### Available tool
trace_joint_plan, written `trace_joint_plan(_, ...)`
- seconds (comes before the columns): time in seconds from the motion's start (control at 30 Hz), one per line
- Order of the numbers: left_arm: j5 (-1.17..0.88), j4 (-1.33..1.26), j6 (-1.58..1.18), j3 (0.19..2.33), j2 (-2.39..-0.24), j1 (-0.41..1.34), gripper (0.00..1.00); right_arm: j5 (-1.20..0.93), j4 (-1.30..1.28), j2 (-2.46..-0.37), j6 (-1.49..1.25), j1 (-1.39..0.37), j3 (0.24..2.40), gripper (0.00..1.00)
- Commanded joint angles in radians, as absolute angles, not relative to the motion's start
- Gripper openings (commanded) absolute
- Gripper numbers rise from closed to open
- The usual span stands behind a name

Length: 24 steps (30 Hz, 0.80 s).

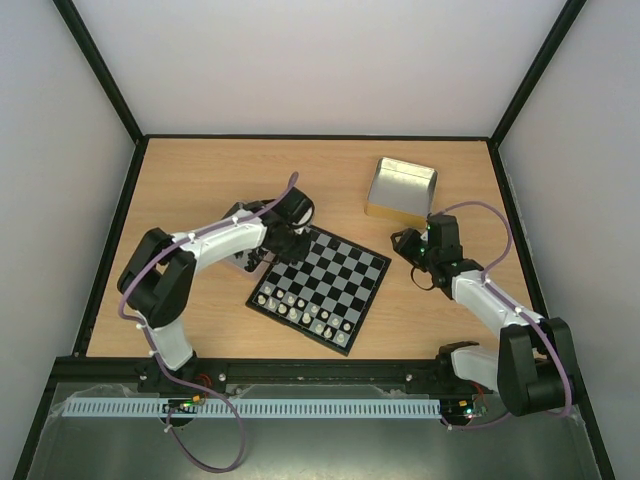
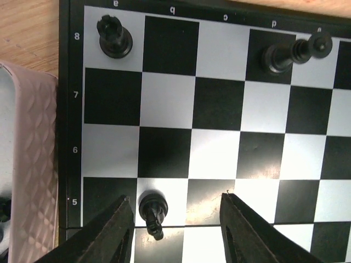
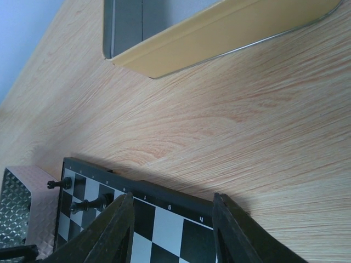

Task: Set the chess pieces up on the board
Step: Pick up the chess piece from the storage box.

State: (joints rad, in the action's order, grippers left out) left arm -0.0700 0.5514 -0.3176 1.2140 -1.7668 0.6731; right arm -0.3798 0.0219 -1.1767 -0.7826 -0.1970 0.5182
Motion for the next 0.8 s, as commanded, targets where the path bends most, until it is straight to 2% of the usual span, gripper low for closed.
trace_joint_plan(0.0, -0.064, 0.631, -0.343, 1.262, -1.815, 0.665, 0.44, -0.359, 0.063, -1.162, -0.781, -0.201, 0.483, 0.40)
trace_joint_plan(0.27, -0.044, 0.701, -0.390, 1.278, -1.856, 0.660, 0.33, -0.351, 0.077, -1.174, -0.764, -0.202, 0.464, 0.40)
trace_joint_plan(0.47, -0.034, 0.700, -0.391, 1.310, -1.853, 0.660, 0.12, -0.360, 0.080, -1.184, -0.757, -0.201, 0.468, 0.40)
trace_joint_plan(0.57, -0.025, 0.692, -0.379, 1.341, -1.840, 0.660, 0.09, -0.349, 0.070, -1.167, -0.753, -0.202, 0.472, 0.40)
trace_joint_plan(0.77, -0.031, 0.708, -0.370, 1.454, -1.844, 0.704, 0.09, -0.310, 0.023, -1.114, -0.744, -0.200, 0.486, 0.40)
